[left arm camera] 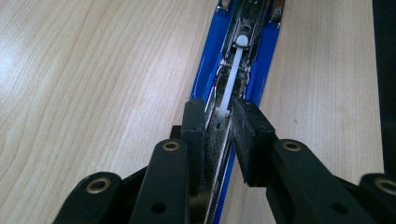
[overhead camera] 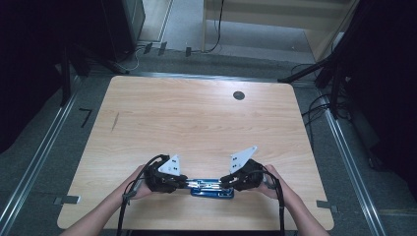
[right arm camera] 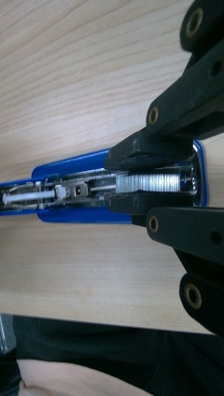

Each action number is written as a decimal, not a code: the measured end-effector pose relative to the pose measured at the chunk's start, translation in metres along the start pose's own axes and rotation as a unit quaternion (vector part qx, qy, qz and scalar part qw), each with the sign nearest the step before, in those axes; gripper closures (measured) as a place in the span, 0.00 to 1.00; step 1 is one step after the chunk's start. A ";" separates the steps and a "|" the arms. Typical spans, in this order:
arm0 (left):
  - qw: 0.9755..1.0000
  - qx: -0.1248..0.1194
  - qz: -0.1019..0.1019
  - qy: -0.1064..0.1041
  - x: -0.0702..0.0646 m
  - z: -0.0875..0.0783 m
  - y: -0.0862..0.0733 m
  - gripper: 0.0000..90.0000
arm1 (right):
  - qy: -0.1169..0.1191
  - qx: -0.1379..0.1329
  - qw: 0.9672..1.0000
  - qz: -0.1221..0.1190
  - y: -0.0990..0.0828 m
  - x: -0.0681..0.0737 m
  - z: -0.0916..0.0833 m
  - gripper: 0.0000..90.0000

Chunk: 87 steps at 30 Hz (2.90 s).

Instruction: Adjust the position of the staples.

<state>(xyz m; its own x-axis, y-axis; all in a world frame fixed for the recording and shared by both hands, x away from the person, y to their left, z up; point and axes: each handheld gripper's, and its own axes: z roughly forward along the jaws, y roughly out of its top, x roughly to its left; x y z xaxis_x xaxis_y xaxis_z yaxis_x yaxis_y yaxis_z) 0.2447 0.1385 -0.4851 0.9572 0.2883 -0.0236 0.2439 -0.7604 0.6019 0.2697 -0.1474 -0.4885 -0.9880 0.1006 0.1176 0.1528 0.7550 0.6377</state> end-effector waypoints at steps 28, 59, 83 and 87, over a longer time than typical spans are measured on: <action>1.000 0.000 0.000 0.000 0.000 0.000 0.000 0.84 | -0.019 0.016 0.999 -0.026 0.001 0.003 0.000 0.87; 1.000 0.000 0.007 0.000 -0.001 0.000 0.001 0.79 | -0.055 0.024 0.996 0.067 0.011 0.000 0.013 0.71; 0.998 0.055 0.002 0.010 0.002 0.006 -0.011 0.63 | -0.056 0.025 0.995 0.080 0.010 0.001 0.016 0.72; 0.999 0.052 -0.002 0.004 0.004 0.004 -0.015 0.64 | -0.059 0.025 0.995 0.082 0.011 0.002 0.016 0.71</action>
<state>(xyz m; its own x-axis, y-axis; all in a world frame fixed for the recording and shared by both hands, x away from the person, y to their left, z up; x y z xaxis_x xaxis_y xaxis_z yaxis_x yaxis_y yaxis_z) 0.2455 0.1486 -0.4969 0.9548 0.2965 -0.0191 0.2634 -0.8151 0.5159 0.2692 -0.1290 -0.4937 -0.9462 0.2987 0.1242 0.3137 0.7531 0.5784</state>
